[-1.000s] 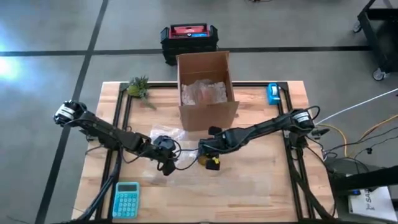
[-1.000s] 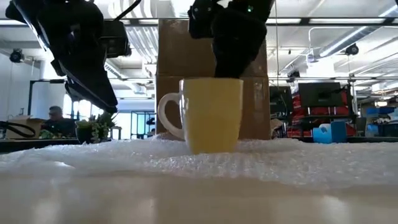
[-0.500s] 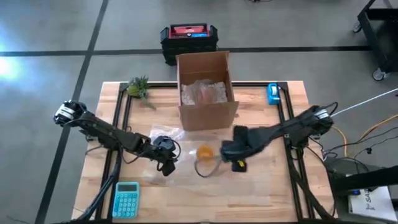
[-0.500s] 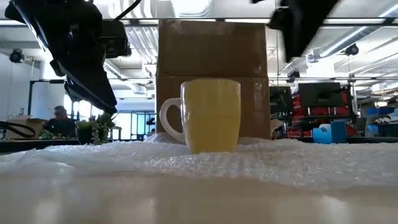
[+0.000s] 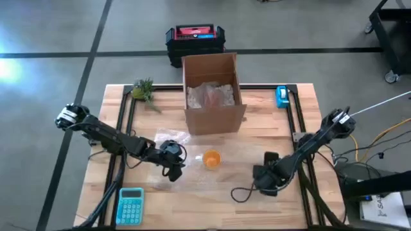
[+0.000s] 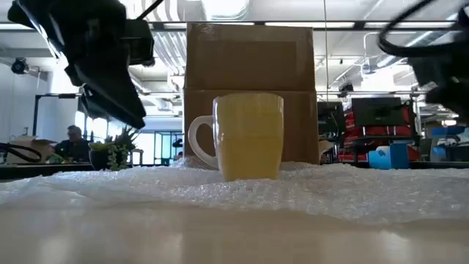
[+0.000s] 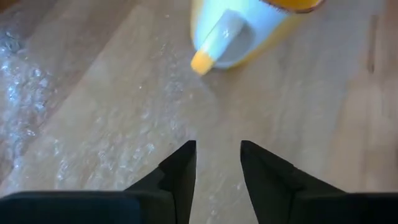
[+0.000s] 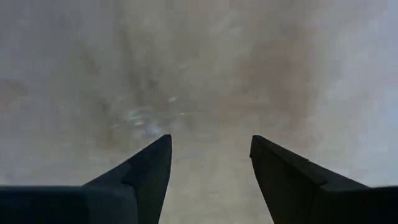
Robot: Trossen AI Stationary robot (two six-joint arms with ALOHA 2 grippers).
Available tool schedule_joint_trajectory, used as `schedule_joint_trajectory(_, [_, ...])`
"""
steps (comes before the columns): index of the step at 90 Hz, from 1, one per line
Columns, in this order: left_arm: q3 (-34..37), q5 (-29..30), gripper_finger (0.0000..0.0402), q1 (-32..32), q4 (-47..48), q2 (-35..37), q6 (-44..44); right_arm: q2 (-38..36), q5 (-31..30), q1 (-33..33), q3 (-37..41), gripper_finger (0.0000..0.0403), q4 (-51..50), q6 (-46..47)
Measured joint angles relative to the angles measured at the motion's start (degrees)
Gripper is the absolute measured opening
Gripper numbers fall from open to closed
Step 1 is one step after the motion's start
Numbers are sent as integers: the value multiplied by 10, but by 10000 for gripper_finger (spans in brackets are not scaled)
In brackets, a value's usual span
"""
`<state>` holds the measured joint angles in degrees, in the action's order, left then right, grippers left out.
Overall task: Wrap mug
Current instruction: Wrap the yellow mug with bubble wrap
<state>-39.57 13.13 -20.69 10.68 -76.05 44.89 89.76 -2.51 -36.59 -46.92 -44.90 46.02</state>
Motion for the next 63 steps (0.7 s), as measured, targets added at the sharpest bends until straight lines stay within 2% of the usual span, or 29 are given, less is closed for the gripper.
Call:
schedule_joint_trajectory(10, [0, 0, 102, 0, -16, 0, -13, -2, -9, 6, 21, 182, 27, 9])
schedule_joint_trajectory(17, [0, 1, 100, 0, -24, 0, -13, -2, -24, 13, 23, 158, 28, -1])
schedule_joint_trajectory(38, [0, 45, 109, 0, -46, 0, -14, -1, -42, 46, 6, 14, 31, -69])
schedule_joint_trajectory(53, [0, 46, 118, 0, -52, 0, -18, -23, -115, 53, -56, 15, 32, -152])
schedule_joint_trajectory(63, [0, 54, 121, 0, -60, 0, -20, -35, -196, 67, -109, 3, 33, -215])
